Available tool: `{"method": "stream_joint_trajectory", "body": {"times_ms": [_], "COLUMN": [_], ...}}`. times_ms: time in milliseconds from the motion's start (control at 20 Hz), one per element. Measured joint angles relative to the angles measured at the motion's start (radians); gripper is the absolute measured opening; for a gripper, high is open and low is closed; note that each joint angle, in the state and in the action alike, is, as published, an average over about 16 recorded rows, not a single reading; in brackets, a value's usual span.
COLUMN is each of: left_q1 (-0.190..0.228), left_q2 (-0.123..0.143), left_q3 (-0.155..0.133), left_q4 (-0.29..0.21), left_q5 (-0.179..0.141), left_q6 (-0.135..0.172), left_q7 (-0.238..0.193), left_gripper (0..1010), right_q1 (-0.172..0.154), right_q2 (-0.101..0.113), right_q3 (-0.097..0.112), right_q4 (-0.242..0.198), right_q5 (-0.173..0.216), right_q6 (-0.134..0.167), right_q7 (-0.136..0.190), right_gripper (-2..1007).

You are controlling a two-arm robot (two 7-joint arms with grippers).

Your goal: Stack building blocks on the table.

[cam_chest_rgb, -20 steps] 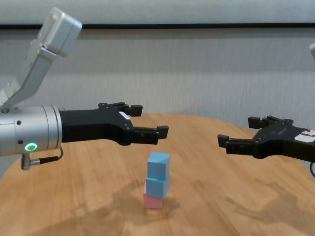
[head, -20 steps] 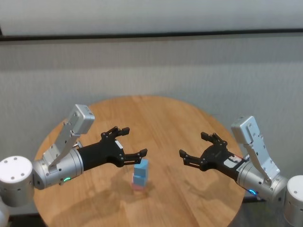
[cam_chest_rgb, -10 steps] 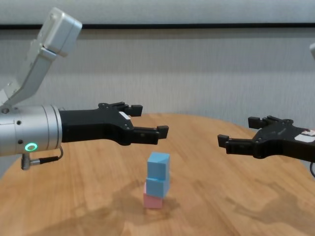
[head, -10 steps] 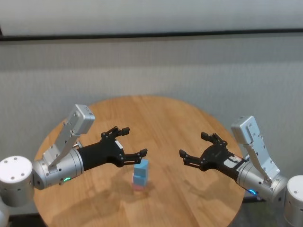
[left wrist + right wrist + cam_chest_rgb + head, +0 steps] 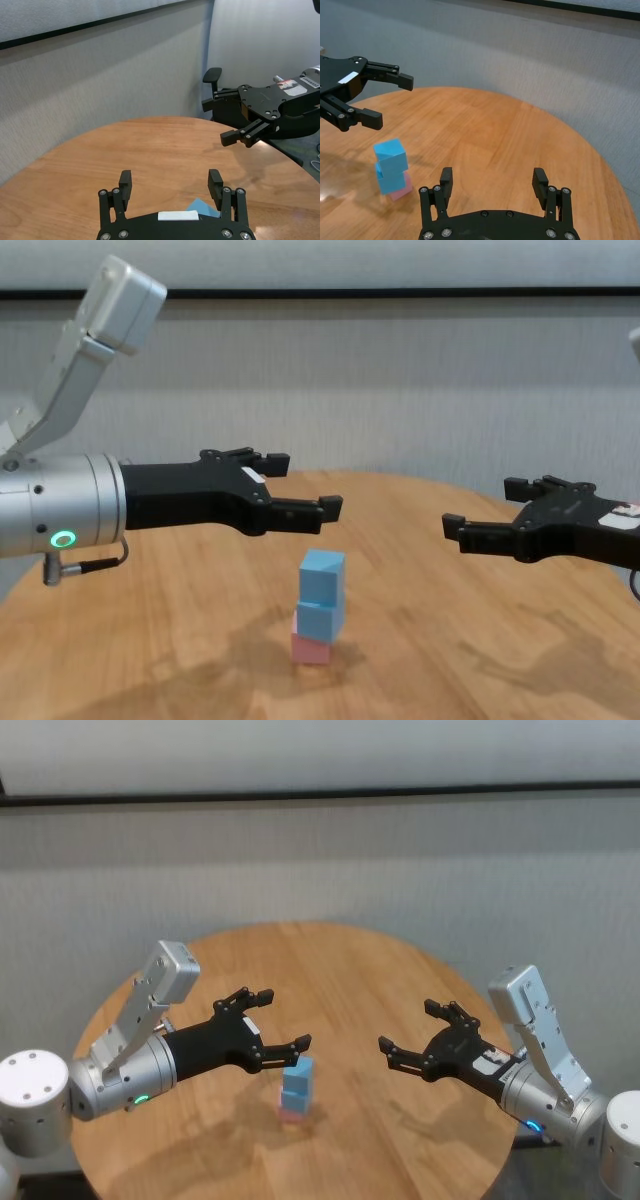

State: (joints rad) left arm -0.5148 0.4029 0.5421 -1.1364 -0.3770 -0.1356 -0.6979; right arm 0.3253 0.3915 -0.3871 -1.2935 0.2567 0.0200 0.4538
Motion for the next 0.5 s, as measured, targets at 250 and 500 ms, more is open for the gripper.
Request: {"method": "stream_joint_trajectory", "body": {"times_ms": [250, 500], "left_q1": [0.000, 0.000], "left_q2": [0.000, 0.000], "left_q3": [0.000, 0.000], "left_q4": [0.000, 0.000], "left_q5": [0.000, 0.000], "left_q6": [0.000, 0.000], "left_q7": [0.000, 0.000], "left_gripper": [999, 999], "right_q1": [0.000, 0.000], "right_q2": [0.000, 0.000], "right_q3": [0.000, 0.000], "right_q4": [0.000, 0.000], "right_q5": [0.000, 0.000], "right_q6": [0.000, 0.000], "right_q7": [0.000, 0.000], "right_gripper": [1001, 1001]}}
